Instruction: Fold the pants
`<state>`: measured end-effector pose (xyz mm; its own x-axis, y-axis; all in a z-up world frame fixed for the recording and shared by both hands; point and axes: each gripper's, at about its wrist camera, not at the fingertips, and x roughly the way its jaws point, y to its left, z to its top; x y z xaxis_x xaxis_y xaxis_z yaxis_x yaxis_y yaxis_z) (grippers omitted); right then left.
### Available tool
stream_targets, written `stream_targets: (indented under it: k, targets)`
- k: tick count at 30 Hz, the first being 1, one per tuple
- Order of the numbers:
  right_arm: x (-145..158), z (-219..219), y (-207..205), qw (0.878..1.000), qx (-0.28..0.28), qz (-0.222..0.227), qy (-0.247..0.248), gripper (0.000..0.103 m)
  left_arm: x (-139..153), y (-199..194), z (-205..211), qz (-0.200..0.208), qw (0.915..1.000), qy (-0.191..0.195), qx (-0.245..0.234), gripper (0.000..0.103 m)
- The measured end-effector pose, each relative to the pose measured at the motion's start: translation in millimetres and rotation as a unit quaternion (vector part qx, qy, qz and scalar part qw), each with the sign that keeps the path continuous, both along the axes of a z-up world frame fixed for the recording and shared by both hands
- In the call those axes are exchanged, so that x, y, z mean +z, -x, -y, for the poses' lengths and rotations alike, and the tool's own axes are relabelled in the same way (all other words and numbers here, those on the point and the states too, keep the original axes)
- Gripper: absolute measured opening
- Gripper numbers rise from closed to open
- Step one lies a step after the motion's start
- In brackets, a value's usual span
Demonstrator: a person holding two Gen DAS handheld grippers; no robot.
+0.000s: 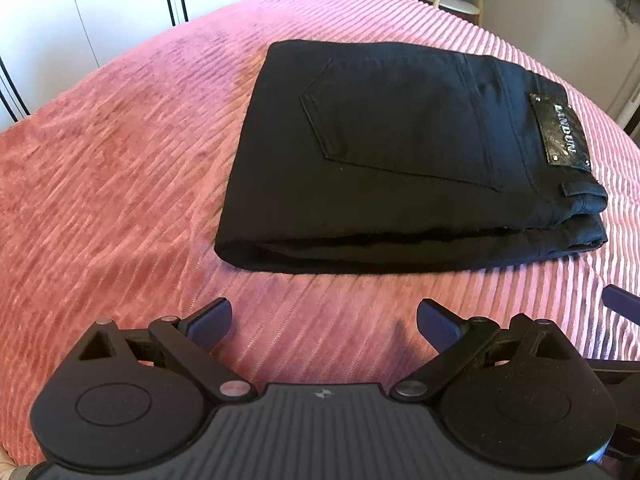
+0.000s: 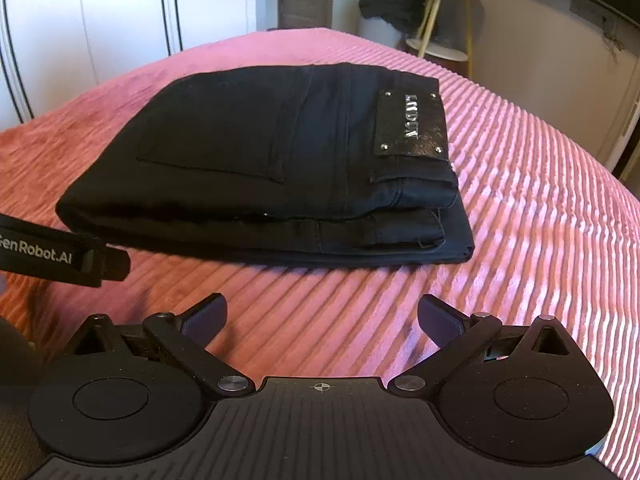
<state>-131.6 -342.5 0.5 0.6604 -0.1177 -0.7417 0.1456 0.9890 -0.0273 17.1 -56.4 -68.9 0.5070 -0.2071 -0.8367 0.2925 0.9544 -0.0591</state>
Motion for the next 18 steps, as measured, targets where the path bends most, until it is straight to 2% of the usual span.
stream_targets:
  k: [18]
  targets:
    - [3,10,-2,1.0,-0.015,-0.004,-0.016,0.103,-4,-1,5,-0.002,0.9999,-0.015,0.0,0.099]
